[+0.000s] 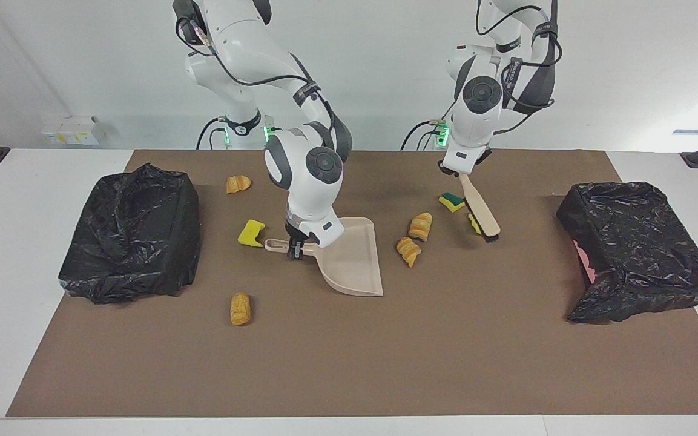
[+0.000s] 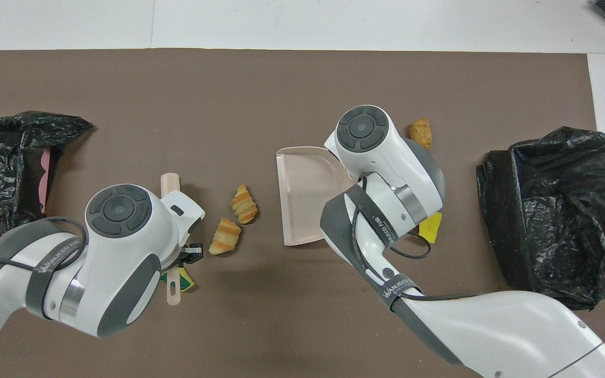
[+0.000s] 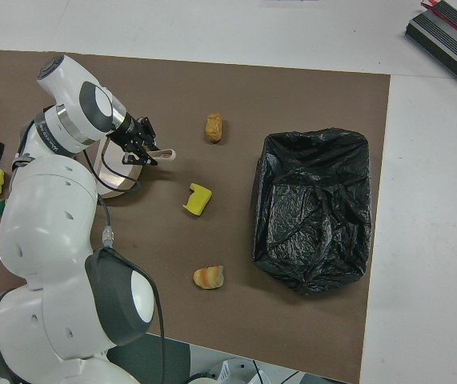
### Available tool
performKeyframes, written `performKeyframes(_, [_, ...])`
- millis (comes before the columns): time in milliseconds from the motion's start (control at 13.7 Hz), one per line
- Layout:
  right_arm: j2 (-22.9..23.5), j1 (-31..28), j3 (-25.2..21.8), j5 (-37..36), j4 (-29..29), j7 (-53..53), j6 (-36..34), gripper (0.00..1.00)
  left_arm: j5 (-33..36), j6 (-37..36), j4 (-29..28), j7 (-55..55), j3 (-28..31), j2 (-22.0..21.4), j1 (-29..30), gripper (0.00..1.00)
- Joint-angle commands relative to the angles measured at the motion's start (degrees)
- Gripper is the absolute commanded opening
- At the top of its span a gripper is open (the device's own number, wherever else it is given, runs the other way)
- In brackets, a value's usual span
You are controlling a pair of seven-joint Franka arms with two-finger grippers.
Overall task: Sweep and dump trash in bin
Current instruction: 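Sweep the sponges and bread chunks with the brush toward the dustpan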
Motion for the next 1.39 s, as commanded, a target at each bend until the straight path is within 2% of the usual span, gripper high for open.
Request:
performKeyframes(0, [-1.95,-0.47,0.36,0.73,-3.29,1.63,1.86,0.00,0.73,-0.09,-7.45,-3.38,0.42,-6.15,-0.77,0.00])
performKeyframes(146, [-2.74,0.93,0.36,0.30,-4.34,1.72,1.59,0.00,0.73,2.10,-12.90,-6.46,0.33,-9.50,-0.85,0.00])
performKeyframes(293, [-3.01,1.20,0.36,-0.41,-4.61,1.72,1.68,0.00,0.04,7.00,-15.99,-10.32,0.15,-9.08,-1.55,0.00])
performKeyframes(512, [-3.18,1.20,0.36,-1.11,-5.05,1.55,1.68,0.00,-4.00,14.39,-16.00,-13.14,0.15,-5.66,-4.27,0.00])
performKeyframes(731, [-3.36,1.20,0.36,-1.11,-5.40,1.20,1.95,0.00,-7.68,23.35,-12.77,-13.06,0.15,-0.04,-4.37,0.00])
performKeyframes(1024, [-3.27,1.03,0.36,-1.11,-5.40,1.02,2.47,0.00,-9.54,25.83,-5.12,-10.96,-0.20,7.16,-4.80,0.00])
performKeyframes(1170, [-3.19,0.68,0.36,-1.11,-5.40,1.02,2.56,0.00,-9.98,28.99,-1.69,-9.99,-0.20,12.00,-7.70,0.00])
performKeyframes(1316, [-3.19,0.59,0.36,-1.11,-5.40,1.02,2.74,0.00,-11.03,29.97,1.56,-6.85,-0.29,14.56,-8.84,0.00])
